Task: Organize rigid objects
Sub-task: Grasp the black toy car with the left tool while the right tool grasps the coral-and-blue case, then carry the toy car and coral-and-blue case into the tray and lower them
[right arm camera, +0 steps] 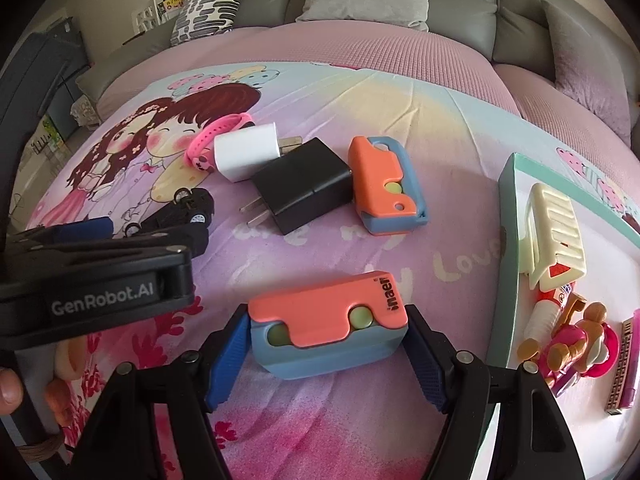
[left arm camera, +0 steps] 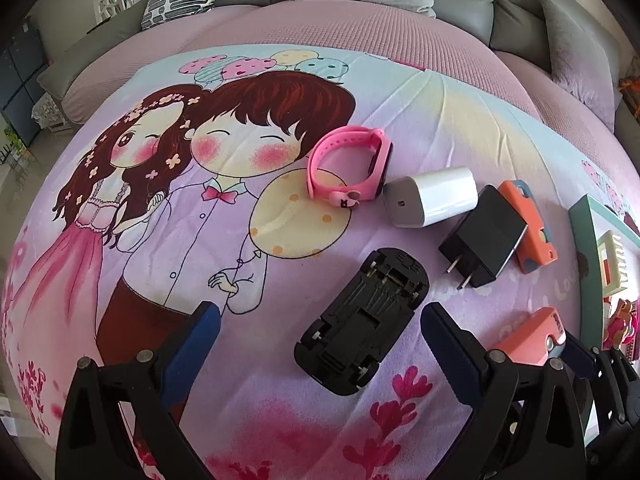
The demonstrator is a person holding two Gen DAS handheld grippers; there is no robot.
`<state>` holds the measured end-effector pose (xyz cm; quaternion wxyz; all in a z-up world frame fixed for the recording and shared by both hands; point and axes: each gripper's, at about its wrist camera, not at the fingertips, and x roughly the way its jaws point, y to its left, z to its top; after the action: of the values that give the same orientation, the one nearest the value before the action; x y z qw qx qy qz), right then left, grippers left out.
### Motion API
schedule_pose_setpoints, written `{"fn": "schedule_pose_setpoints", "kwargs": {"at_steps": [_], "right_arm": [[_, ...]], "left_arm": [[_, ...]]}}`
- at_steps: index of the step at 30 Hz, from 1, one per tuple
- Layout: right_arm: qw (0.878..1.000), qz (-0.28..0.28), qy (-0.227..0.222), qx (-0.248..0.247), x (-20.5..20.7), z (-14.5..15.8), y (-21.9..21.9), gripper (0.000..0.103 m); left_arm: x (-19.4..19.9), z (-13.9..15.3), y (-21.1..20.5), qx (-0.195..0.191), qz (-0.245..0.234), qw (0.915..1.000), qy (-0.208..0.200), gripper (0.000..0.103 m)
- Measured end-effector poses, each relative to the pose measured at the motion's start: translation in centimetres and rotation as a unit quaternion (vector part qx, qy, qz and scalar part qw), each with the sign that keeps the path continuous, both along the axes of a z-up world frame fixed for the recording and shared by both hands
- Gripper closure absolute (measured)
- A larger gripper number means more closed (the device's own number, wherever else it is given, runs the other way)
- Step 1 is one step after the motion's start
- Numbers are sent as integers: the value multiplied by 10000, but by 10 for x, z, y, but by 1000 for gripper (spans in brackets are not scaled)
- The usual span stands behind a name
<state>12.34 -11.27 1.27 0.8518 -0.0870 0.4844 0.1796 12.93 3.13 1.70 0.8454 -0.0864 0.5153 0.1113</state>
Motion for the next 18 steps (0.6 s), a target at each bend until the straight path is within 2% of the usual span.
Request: {"fn": "schedule_pose_setpoints", "kwargs": {"at_steps": [4,5,7,8,10,12,14,18], "right_arm": [[10000,-2,14,14,0,0,-1,27],[10000,-4,18,19,0,0,-1,27],[10000,-6,31,21,0,0,-1,27],[10000,-6,32,20,0,0,-1,27],[10000,-8,32,23,0,0,-1,27],[10000,-8,35,26,0,0,-1,27],[10000,-3,35,23,0,0,-1,27],[10000,-16,27,24,0,0,-1,27]], "left_arm": [[1,0,0,-139,10,9998,-126,4],[2,-1,-1,-146,-35,9998,-117,7],[4,-2,-4,-104,-118,9998,-86,23],[4,-3,-6,-103,-139,9998,-76,36],[5,-2,-8,-62,-156,9998,-80,44],[4,-1,-9,-59,-225,9997,-101,60],[5,0,-10,-80,-269,9995,-122,68],[5,2,-13,-32,-357,9993,-121,68]]}}
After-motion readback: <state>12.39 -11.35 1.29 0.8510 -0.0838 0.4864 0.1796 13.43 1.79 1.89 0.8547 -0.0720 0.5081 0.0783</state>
